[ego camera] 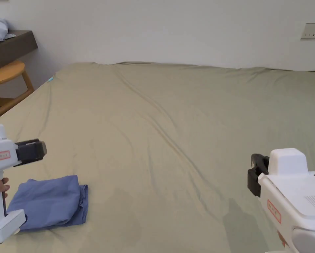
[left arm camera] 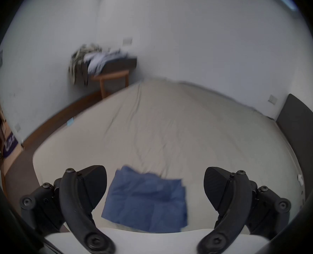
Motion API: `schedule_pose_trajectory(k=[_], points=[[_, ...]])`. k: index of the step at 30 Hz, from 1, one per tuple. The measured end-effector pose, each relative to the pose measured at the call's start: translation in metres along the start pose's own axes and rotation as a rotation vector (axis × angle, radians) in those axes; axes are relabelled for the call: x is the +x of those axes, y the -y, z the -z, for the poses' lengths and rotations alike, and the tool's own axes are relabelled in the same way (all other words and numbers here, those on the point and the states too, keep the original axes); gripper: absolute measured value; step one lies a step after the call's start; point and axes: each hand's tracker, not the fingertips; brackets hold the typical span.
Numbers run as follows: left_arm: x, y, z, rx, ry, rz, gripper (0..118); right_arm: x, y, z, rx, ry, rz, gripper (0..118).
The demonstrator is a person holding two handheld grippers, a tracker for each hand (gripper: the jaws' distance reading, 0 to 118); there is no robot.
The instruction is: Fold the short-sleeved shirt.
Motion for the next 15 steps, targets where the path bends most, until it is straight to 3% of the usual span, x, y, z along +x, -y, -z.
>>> schedule_pose_trajectory(k=[7, 15], points=[[0.093, -0.013, -0.119, 0.383, 0.061, 0.135, 111, 0.040, -0.030, -0.052, 0.172, 0.068, -0.020, 2], [0.183, 0.021, -0.174, 0.616, 0.193, 0.088, 111, 0.077, -0.047, -0.095, 0.315, 0.191, -0.066, 2]])
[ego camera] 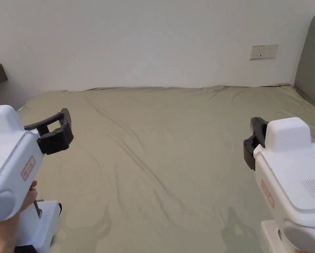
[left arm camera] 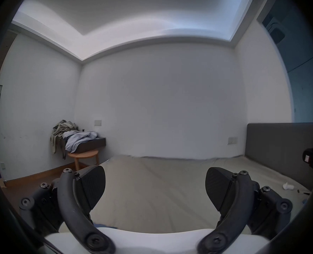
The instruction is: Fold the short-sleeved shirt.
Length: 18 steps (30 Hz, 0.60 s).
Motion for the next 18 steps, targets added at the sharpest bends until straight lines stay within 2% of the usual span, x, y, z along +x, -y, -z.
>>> schedule_pose_trajectory(k=[6, 9, 12, 15, 16, 18], points=[[0.060, 0.030, -0.007, 0.072, 0.032, 0.034, 111, 0.024, 0.002, -0.013, 0.034, 0.072, -0.013, 2], [0.082, 0.044, -0.010, 0.079, 0.073, 0.034, 106, 0.033, 0.006, -0.017, 0.034, 0.097, -0.016, 2], [0.099, 0.055, -0.013, 0.072, 0.114, 0.043, 79, 0.040, 0.012, -0.019, 0.027, 0.116, -0.009, 2], [0.110, 0.063, -0.013, 0.024, 0.180, 0.052, 4, 0.045, 0.017, -0.020, 0.017, 0.129, -0.009, 2], [0.113, 0.065, -0.013, 0.016, 0.172, 0.057, 0, 0.046, 0.018, -0.021, 0.014, 0.131, -0.005, 2], [0.113, 0.071, -0.016, 0.007, 0.180, 0.063, 0, 0.048, 0.020, -0.021, 0.009, 0.135, -0.001, 2]])
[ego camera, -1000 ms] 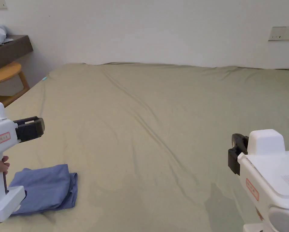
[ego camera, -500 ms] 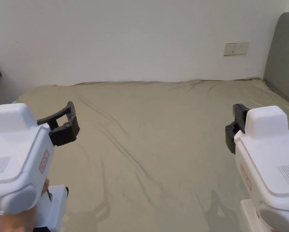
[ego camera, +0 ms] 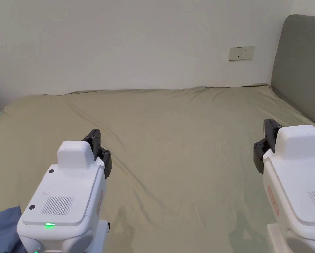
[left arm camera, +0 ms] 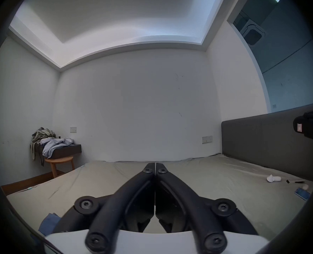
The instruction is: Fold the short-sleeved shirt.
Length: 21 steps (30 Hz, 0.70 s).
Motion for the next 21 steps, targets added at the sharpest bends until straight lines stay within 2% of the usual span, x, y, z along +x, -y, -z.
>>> schedule_pose_trajectory(k=[21], points=[[0.0051, -0.0068, 0.0001, -0.003, 0.011, 0.019, 0, -0.0004, 0.0019, -0.0018, -0.008, -0.005, 0.006, 2]])
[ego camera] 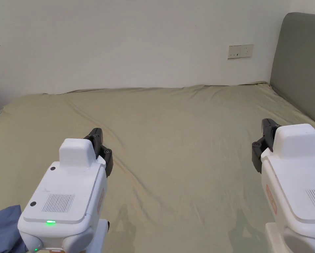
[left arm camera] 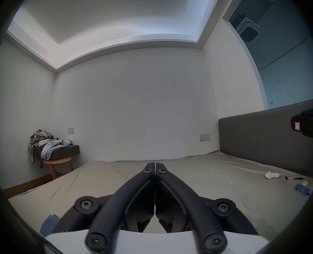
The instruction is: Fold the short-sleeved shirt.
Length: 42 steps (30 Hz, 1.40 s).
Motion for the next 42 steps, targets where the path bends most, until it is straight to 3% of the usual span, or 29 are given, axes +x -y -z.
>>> schedule_pose_trajectory(k=[42], points=[[0.0014, 0.0045, 0.0038, -0.010, 0.011, 0.027, 0, -0.0054, -0.0015, -0.0005, 0.002, -0.012, -0.017, 2]])
